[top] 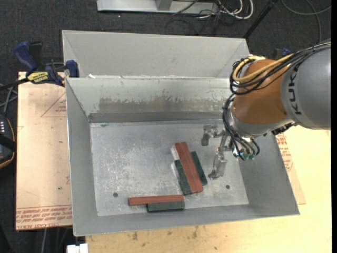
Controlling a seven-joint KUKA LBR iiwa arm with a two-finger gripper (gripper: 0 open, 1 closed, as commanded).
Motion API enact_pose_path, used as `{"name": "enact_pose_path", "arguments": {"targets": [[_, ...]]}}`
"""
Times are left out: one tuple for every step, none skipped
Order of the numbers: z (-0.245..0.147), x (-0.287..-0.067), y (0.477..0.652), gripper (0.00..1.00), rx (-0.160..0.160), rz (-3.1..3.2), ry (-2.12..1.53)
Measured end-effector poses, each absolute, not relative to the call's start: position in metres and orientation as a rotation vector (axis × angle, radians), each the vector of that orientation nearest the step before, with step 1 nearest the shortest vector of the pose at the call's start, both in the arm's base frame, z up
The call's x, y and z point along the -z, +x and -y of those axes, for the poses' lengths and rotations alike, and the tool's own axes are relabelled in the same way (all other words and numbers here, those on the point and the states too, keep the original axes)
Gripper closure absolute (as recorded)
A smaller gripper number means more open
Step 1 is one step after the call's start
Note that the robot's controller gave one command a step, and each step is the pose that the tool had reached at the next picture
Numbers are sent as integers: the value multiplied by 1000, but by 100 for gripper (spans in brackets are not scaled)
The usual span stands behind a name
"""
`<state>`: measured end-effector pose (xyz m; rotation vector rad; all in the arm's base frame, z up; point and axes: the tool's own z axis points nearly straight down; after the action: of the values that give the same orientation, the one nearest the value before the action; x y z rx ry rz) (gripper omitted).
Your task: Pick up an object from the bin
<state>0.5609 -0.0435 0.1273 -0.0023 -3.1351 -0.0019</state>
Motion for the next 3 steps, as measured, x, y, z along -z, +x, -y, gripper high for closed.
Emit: {"name": "enact_pose_path", "arguments": {"targets": [[44,-131,563,0,1,3142,-1],[27,-115,582,0,-4,3143,187],[1,-82,611,0,2,3063,708]]}}
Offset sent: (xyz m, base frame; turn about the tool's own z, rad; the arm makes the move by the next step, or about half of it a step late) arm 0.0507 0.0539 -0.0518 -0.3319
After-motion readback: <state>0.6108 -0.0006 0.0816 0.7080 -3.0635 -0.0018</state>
